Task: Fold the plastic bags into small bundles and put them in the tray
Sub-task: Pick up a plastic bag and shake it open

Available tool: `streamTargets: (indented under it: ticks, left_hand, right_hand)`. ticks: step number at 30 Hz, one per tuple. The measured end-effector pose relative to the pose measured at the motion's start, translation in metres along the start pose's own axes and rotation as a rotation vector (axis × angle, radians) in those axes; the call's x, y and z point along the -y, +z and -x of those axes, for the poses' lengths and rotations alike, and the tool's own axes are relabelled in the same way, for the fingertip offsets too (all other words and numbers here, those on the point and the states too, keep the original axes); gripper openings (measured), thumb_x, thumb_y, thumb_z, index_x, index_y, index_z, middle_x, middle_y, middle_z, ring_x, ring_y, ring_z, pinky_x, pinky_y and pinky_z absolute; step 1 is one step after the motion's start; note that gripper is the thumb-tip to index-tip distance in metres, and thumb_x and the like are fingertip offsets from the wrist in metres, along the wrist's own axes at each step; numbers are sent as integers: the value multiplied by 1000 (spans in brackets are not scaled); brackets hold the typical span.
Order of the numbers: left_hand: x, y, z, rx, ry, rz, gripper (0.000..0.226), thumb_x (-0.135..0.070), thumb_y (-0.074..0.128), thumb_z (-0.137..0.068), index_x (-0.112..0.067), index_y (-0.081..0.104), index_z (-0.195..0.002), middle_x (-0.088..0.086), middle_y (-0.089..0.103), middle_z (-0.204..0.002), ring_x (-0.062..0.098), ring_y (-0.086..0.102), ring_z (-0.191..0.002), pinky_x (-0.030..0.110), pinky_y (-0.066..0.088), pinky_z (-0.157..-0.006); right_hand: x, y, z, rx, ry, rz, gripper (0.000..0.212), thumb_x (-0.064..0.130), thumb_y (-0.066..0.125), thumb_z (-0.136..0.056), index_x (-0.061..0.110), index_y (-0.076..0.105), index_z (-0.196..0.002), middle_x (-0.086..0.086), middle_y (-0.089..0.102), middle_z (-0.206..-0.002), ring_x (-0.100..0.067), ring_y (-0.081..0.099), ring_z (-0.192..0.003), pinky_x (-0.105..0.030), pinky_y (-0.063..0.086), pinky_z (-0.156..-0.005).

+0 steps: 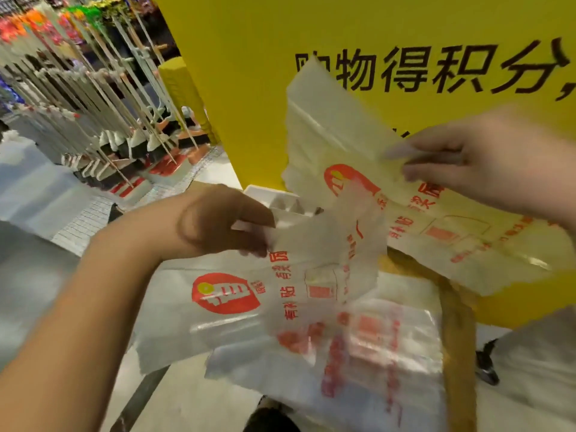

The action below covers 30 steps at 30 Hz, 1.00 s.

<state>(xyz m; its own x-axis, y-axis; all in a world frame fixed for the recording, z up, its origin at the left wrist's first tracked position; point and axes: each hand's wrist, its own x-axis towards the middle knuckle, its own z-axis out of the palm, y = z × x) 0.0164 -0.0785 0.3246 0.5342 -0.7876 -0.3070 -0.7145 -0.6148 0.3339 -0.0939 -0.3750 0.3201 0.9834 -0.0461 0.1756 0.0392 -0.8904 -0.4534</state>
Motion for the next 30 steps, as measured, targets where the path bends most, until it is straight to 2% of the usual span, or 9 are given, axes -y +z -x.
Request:
streamTargets:
  ticks: [5,9,14,17,21,23,26,28,30]
  left_hand:
    - [31,11,-28,0,254,-132,12,-32,67,-92,-40,70,-102,-23,69,-98,-7,60,-90,14,47,-76]
    - [58,19,-36,-8,406,-232,16,-23,57,-97,-33,66,-106,-12,66,-106,8,61,-98,31,49,-84]
    - [74,20,-28,-316,581,-127,10,-31,65,-92,-31,65,-103,-11,62,-103,14,60,-92,37,52,-72]
    - [64,20,-20,-588,578,-72,13,-34,72,-87,-25,65,-93,-6,57,-108,12,52,-89,37,52,-66]
    - [46,29,-14,-787,630,-194,21,-37,74,-85,-17,68,-88,5,61,-127,27,52,-121,42,40,-100]
    - [37,30,-12,-720,600,-204,23,-41,71,-84,-20,65,-88,-4,68,-104,16,59,-100,46,35,-107]
    - [21,29,-2,-622,540,-140,23,-42,71,-83,-22,62,-91,-14,63,-84,-2,40,-63,35,50,-73]
    - [10,28,6,-586,496,-101,23,-45,70,-82,-27,61,-92,-21,59,-79,-12,44,-60,28,42,-57]
    - [4,25,10,-573,485,-67,24,-50,69,-80,-31,60,-92,-26,57,-75,-12,52,-66,30,46,-56]
  right_hand:
    - [33,26,-14,-12,92,159,24,45,61,-87,35,74,-104,10,74,-86,-14,68,-77,-43,58,-72]
    - [80,55,-35,56,110,276,19,41,61,-89,37,75,-101,13,73,-87,-7,62,-74,-32,53,-69]
    - [124,60,-39,157,70,280,18,45,62,-88,44,74,-102,23,73,-84,2,63,-78,-30,53,-73]
    - [132,56,-29,213,51,236,22,52,52,-88,49,70,-100,30,67,-85,9,58,-82,-19,46,-68]
    - [126,47,-2,248,35,184,27,55,45,-89,46,67,-101,28,66,-86,6,58,-83,-22,45,-67]
    - [119,44,13,247,31,142,32,57,41,-91,39,66,-100,19,68,-86,0,61,-81,-28,49,-71]
    - [108,41,32,236,58,60,46,73,43,-83,39,64,-105,17,69,-91,-1,63,-83,-36,53,-79]
    - [101,38,42,221,60,117,54,81,52,-72,38,61,-104,18,67,-89,2,60,-81,-29,51,-74]
    - [97,38,48,175,30,222,44,73,56,-77,33,60,-94,17,63,-76,2,56,-74,-18,41,-60]
